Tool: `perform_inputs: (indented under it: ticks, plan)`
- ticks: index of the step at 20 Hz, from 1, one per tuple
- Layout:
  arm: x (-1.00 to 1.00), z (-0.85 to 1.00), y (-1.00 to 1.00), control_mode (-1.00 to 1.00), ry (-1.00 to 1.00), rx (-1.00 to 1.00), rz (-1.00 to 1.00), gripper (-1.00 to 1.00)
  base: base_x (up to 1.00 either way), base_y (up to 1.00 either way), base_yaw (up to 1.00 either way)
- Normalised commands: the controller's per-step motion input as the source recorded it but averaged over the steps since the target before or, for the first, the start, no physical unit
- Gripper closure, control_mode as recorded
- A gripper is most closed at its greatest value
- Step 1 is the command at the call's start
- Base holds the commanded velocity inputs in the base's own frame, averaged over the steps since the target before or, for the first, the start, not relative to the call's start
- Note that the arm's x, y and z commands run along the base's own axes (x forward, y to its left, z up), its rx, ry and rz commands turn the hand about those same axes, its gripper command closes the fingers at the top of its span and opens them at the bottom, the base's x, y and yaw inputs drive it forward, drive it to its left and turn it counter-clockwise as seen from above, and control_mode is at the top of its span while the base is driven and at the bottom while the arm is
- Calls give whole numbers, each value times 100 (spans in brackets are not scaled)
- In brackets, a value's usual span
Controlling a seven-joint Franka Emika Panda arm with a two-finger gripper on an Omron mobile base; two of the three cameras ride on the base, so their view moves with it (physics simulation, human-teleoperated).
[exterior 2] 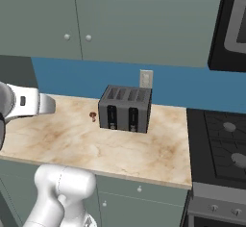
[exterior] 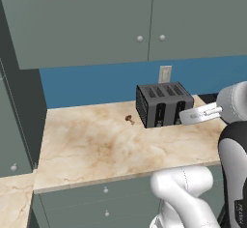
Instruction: Close all open cabinet doors.
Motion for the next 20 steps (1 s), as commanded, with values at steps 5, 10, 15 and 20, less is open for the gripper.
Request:
perform_inputs:
  ticks: [5, 10, 15, 20]
  plan:
    - [0, 0, 0, -100, 0, 0, 0, -100, 0, 0, 0]
    - [0, 0, 0, -100, 0, 0, 0, -100, 0, 0, 0]
    - [0, 0, 0, -100, 0, 0, 0, -100, 0, 0, 0]
    - [0, 0, 0, -100, 0, 0, 0, -100, 0, 0, 0]
